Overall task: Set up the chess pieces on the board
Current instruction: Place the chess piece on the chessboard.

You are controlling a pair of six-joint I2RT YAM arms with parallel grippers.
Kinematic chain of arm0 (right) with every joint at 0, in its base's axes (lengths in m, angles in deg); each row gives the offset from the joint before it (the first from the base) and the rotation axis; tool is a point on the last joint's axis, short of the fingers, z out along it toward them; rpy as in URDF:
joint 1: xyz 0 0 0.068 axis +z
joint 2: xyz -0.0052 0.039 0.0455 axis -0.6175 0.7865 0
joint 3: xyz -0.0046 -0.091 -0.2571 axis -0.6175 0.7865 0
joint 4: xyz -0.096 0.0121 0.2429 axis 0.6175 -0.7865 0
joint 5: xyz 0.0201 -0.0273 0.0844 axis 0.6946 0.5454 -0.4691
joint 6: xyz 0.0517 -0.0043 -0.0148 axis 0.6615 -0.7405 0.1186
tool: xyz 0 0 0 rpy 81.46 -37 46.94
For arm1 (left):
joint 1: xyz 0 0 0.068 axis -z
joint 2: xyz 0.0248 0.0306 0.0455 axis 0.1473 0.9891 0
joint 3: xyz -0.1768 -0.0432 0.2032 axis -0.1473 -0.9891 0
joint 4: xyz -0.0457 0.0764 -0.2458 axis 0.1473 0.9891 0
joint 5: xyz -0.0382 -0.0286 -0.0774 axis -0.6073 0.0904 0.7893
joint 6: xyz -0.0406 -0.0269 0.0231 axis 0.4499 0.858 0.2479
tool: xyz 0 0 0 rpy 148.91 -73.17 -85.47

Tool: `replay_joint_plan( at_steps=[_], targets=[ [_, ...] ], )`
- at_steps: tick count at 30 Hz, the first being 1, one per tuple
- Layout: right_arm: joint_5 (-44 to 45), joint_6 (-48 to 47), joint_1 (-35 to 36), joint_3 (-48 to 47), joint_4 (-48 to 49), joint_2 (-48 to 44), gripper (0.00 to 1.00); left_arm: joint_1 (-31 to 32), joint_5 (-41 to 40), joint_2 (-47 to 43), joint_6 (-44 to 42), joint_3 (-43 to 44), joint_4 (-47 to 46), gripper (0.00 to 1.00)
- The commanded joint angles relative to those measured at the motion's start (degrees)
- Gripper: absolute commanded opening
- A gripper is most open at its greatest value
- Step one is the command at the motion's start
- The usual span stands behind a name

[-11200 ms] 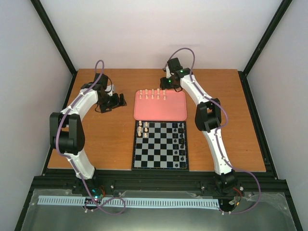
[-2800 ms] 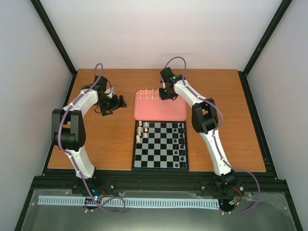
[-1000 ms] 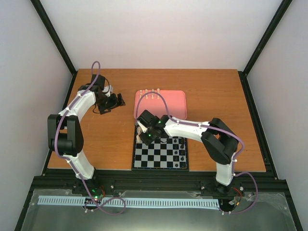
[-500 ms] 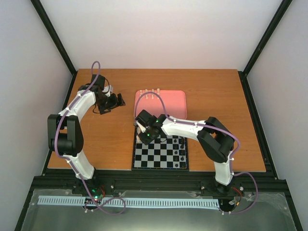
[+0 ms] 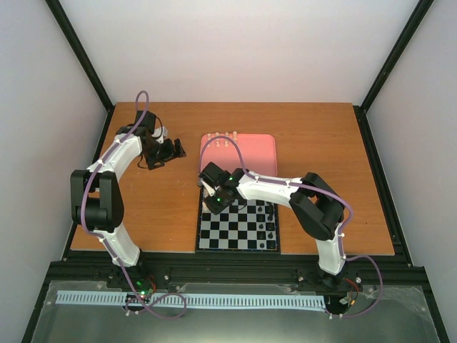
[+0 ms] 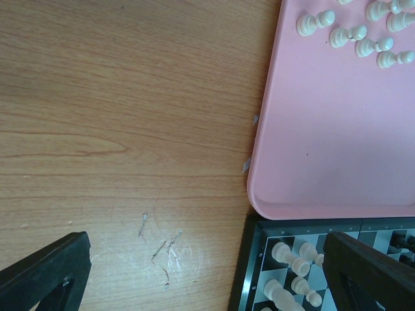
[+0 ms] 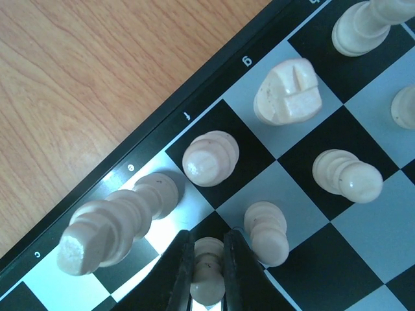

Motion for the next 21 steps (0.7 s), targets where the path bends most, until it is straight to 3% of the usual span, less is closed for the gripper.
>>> replay_joint_plan(
  at_steps=[1, 21],
  targets=[
    [1.7, 0.7, -0.1, -1.1, -1.2, 0.9, 0.09, -0.4, 0.3, -1.6, -0.7, 0.4, -0.8, 1.0],
    [1.3, 0.1, -0.1, 0.7, -1.2, -1.9, 0.17, -0.4, 0.0, -1.4, -0.8, 0.3, -0.7, 1.0]
  ],
)
